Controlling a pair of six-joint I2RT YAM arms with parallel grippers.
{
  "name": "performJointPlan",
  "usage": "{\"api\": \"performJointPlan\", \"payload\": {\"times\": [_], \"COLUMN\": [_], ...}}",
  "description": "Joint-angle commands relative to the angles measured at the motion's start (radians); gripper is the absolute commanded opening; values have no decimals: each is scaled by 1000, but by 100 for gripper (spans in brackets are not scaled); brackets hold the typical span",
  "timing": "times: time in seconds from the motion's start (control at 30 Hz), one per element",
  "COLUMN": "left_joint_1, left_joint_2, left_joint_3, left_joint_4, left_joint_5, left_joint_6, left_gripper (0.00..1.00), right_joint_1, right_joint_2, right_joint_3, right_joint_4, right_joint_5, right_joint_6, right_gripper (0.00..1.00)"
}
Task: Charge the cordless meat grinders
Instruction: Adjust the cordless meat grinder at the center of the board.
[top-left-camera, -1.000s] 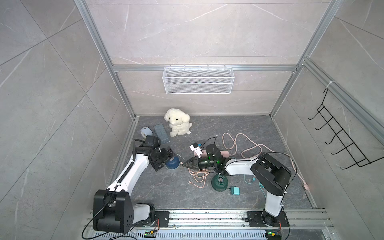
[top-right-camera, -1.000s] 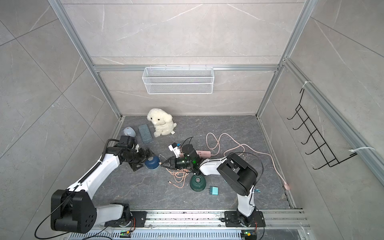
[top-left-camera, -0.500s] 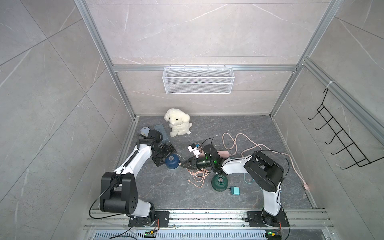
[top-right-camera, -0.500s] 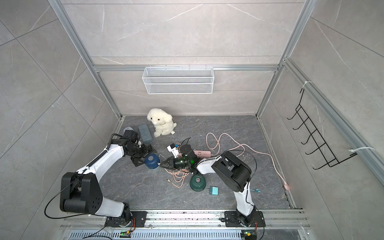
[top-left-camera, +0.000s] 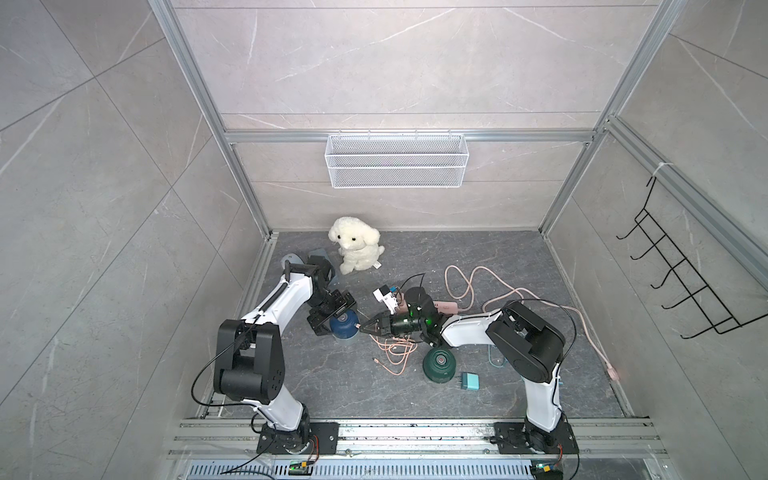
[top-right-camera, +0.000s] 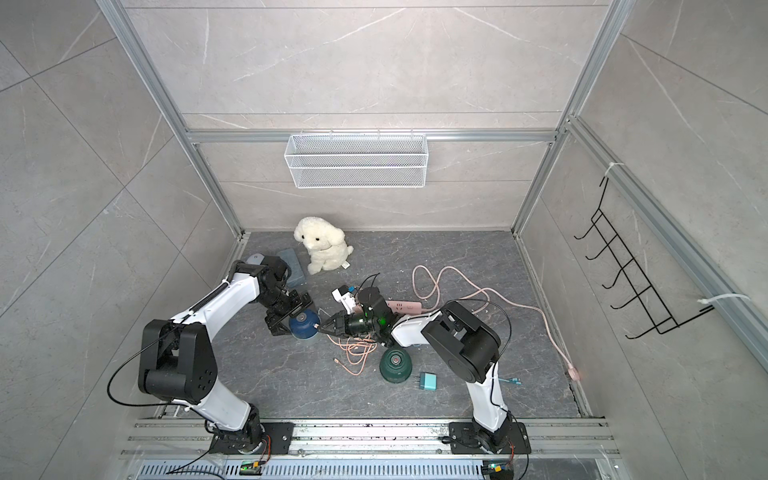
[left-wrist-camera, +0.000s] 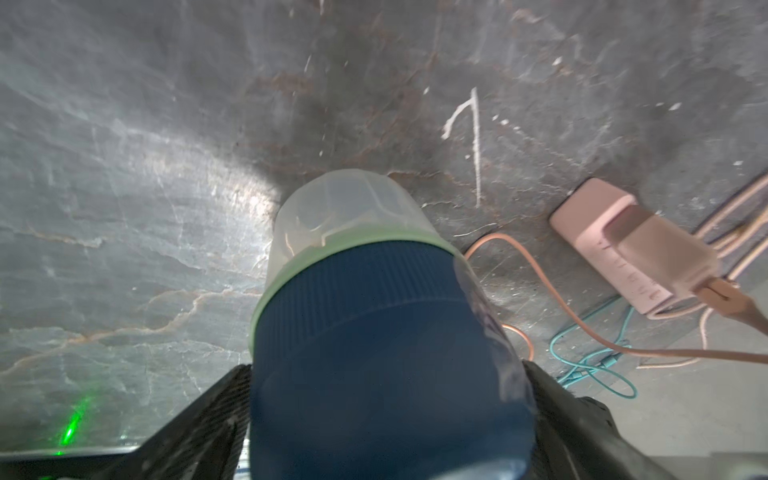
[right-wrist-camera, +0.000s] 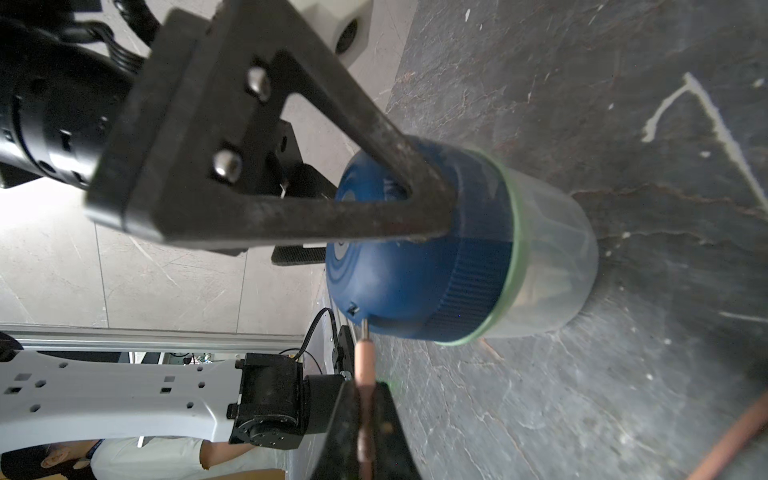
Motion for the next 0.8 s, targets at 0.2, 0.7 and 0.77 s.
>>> {"api": "performJointPlan", "payload": {"times": [0.2,0.7,0.77], "left_joint_1": [-8,-23,-23], "left_joint_2": [0,-15,-28], "left_joint_3": [-2,47,10], "left_joint_4": [-106,-241,-205], "left_joint_5": [8,-128,-132], "left_joint_6": [-114,-263,-285], "left_gripper": [78,56,56], "right_joint_1": [6,-4,-17], "right_joint_2": [37,57,83], "right_joint_3": [34,39,40], "right_joint_4": [43,202,282], "right_joint_5": [-12,-71,-94], "right_joint_6": [-3,84,135], "right_gripper": [0,0,0]}}
